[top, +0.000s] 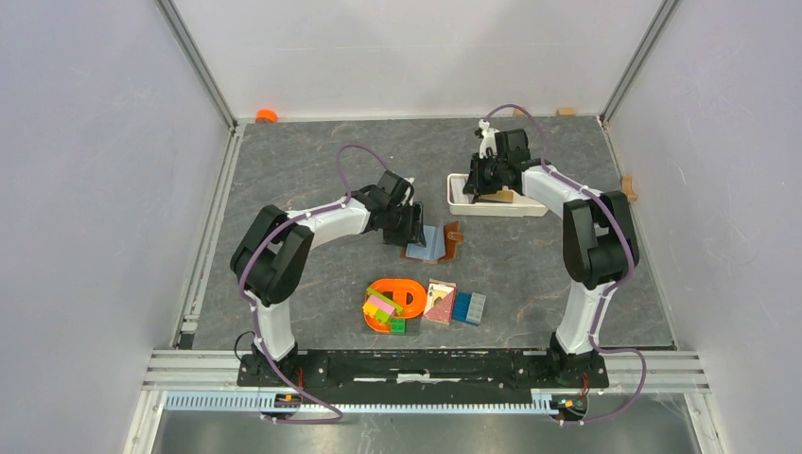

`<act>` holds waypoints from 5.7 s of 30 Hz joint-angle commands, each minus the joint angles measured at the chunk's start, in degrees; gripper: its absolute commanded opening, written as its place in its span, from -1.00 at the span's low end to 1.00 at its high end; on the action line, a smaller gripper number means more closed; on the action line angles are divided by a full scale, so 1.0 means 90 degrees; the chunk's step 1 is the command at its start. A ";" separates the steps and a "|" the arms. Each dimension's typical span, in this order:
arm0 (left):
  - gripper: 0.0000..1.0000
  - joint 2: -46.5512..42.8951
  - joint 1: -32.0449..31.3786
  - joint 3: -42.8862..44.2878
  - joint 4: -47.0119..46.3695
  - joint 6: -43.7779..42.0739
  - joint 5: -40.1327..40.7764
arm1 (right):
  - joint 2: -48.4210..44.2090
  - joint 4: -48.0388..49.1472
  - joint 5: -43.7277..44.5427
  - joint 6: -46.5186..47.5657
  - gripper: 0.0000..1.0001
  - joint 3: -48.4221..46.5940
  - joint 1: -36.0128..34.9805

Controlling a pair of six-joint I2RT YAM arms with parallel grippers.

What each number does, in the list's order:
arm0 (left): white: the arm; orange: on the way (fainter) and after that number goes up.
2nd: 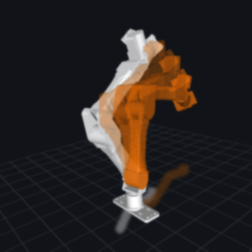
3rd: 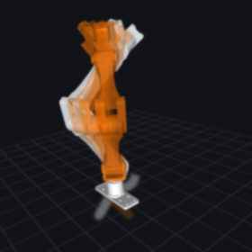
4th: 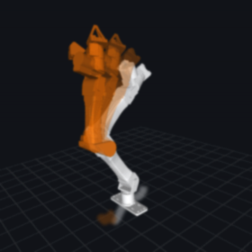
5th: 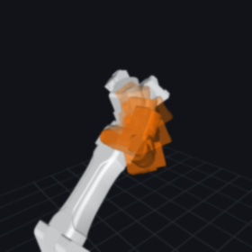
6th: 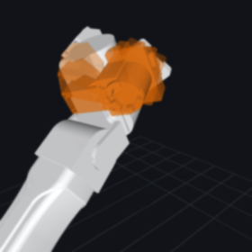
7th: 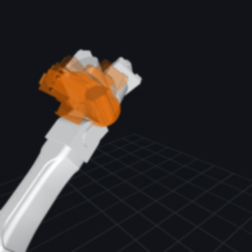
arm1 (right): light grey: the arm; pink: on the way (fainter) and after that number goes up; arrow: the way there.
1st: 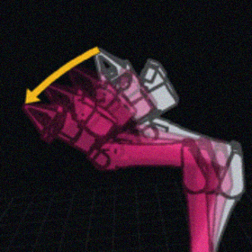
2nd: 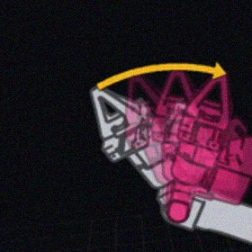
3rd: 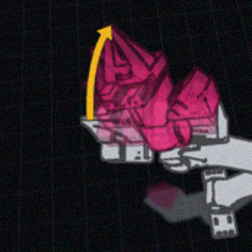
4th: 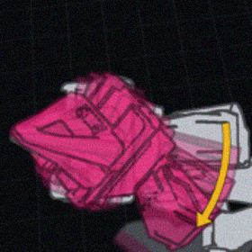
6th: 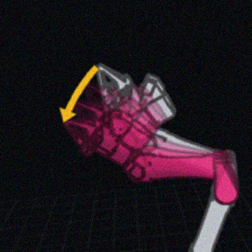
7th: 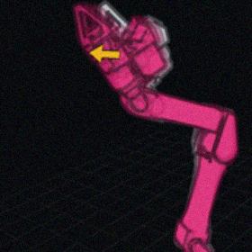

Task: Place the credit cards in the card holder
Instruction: Pick up the credit card from the storage box, then insert the credit card into the card holder.

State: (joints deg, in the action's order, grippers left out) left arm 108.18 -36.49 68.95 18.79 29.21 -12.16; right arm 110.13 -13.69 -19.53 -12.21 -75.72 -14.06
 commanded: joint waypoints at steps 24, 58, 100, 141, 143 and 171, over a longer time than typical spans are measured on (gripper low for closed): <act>0.23 0.0070 -0.0457 -0.0056 -0.0124 0.0018 -0.0317 | -0.1444 0.0482 0.0930 0.0432 -0.27 0.0813 -0.0049; 0.24 0.0020 -0.0447 0.0152 0.0051 -0.0176 -0.0142 | -0.0130 -0.0462 0.2926 0.0589 0.60 -0.0424 -0.1042; 0.24 -0.0067 -0.0448 0.0191 0.0060 -0.0173 -0.0262 | 0.0151 -0.1043 0.4335 0.0676 0.14 -0.1137 -0.1434; 0.24 -0.0145 -0.0447 0.0181 0.0071 -0.0165 -0.0329 | 0.0246 -0.1496 0.4550 0.0877 -0.72 -0.1460 -0.1707; 0.24 -0.0165 -0.0448 0.0181 0.0071 -0.0165 -0.0328 | 0.0251 -0.1506 0.4547 0.0870 -0.83 -0.1451 -0.1706; 0.29 -0.0273 -0.0447 0.0143 -0.0046 -0.0182 -0.0417 | -0.1764 -0.0972 0.3451 0.0588 -1.00 -0.0721 -0.1699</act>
State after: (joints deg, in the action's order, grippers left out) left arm 108.09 -40.60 68.95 19.18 29.23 -14.79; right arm 100.16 -24.69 14.94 -5.45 -85.21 -29.52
